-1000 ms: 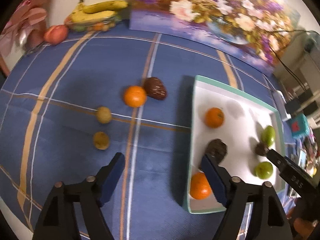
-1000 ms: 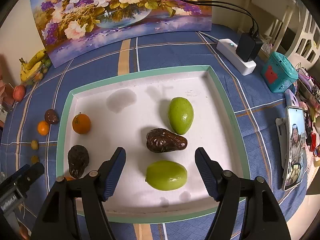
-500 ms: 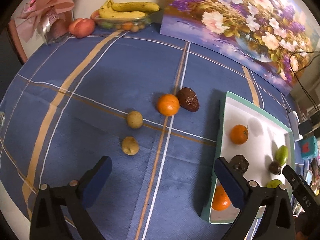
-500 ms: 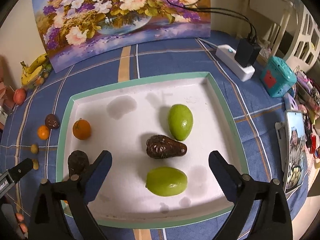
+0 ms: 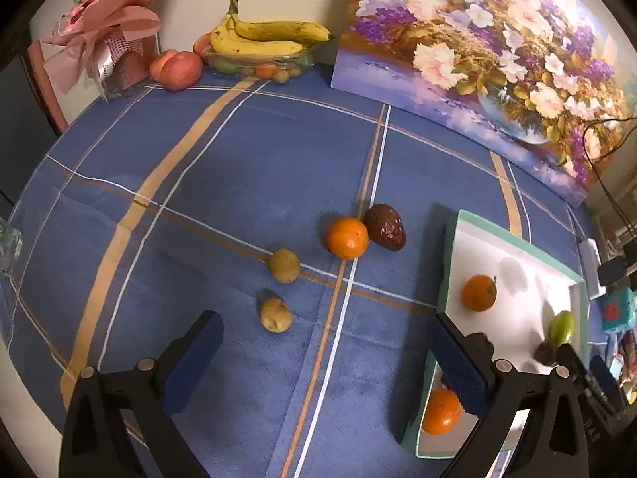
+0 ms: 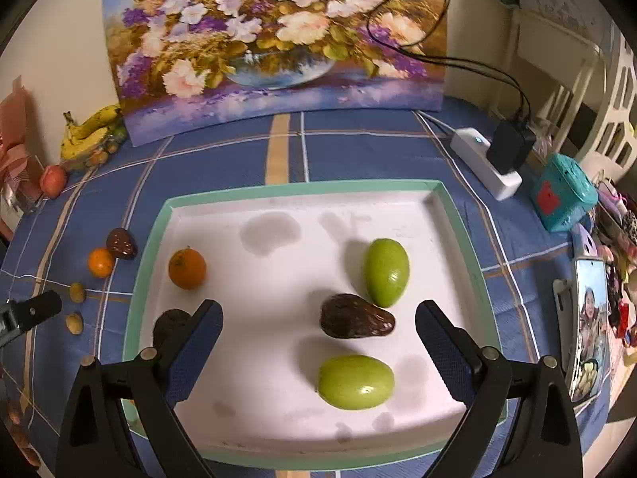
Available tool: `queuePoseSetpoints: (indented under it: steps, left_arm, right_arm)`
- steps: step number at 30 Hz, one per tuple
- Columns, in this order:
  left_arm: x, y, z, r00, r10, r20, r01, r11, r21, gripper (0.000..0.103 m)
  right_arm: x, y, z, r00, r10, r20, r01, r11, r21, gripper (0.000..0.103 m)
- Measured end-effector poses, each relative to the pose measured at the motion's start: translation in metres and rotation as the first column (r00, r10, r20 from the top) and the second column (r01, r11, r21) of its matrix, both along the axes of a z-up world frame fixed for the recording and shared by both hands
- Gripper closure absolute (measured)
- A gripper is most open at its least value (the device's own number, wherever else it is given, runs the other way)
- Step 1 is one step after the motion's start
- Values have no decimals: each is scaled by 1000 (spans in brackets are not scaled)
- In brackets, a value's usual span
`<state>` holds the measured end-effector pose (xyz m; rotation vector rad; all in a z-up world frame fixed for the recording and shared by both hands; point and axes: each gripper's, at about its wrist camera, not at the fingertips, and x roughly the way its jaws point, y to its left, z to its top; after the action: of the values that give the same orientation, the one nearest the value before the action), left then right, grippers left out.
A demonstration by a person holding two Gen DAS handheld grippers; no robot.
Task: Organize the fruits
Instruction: 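Move both open tools back from the tray toward the remaining fruits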
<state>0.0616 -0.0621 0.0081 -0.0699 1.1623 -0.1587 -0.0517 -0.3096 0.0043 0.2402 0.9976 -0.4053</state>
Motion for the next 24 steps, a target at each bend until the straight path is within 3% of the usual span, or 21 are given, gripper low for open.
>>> queuePoseSetpoints:
  steps: [3,7,17,24]
  left_arm:
    - [3,2,4,1000,8,26,-8,1000,2,0]
    - [7,3,11,997,35,73,-41,997,72,0]
    - [38,25,8,994,110,5,-109,993,-52,0]
    - [62,40,5,993,95,71,-94,995,-14,0]
  right_arm:
    - [3,7,1,1000,20,3,-19,1000,-20,6]
    - [9,16,-1,999,40,1,-40,999,-8,6]
    - [28,29,-8,998,67,-19,-66,997,36,6]
    - [48,32,0,998,58,12,-58,996,66,6]
